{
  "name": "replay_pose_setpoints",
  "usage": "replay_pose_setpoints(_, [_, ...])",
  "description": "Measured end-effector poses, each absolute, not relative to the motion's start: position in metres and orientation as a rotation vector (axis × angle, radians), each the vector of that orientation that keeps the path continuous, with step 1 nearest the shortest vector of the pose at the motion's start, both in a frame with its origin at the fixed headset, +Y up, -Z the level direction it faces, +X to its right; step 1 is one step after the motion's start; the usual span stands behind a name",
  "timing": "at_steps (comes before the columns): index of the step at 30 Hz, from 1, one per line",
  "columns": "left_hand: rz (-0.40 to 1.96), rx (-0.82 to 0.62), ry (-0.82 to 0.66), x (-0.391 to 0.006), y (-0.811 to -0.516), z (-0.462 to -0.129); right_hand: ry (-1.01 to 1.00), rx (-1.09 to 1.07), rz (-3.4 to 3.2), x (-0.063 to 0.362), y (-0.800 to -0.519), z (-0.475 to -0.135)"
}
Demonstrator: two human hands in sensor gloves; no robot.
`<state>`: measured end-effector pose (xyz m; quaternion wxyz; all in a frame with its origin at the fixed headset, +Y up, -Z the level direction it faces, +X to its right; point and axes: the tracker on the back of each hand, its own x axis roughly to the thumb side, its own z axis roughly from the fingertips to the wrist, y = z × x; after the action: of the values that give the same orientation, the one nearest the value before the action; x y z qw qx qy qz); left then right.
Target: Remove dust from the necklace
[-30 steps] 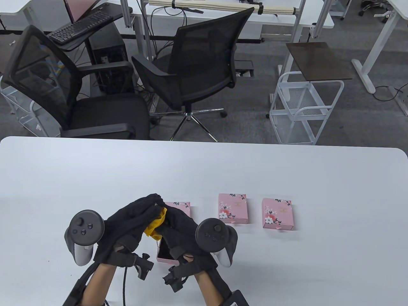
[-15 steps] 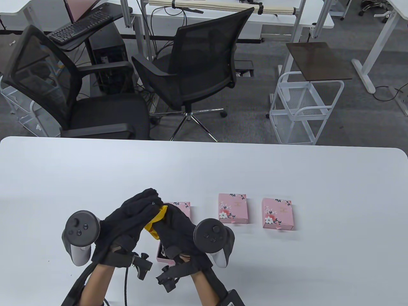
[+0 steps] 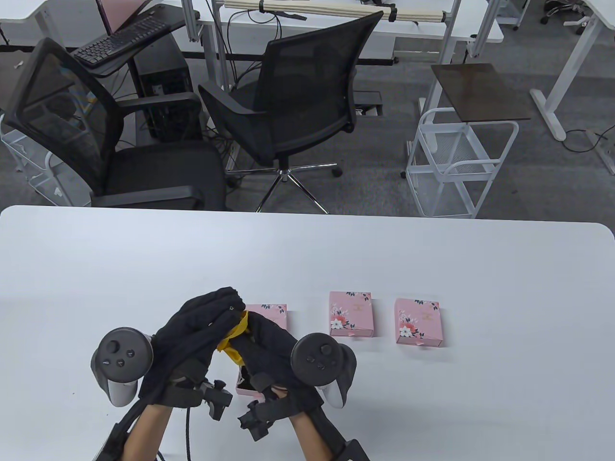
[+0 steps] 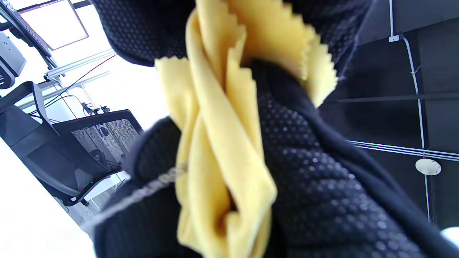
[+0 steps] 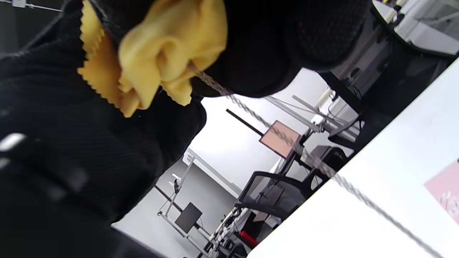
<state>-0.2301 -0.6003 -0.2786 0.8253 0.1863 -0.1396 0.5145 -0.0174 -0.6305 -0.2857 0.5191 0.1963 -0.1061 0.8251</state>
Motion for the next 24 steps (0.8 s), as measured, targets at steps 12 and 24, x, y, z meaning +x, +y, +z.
replay_pose_setpoints(12, [1.083,0.406,-0.314,-0.231,-0.597,-0.276,-0.266,0.513,2.100,-0.017,-0.623,-0.283])
replay_pose_setpoints(24, [1.056,0.455,-0.340,-0.229,-0.587,-0.268,-0.266,0.528,2.083,-0.013,-0.618,-0.282])
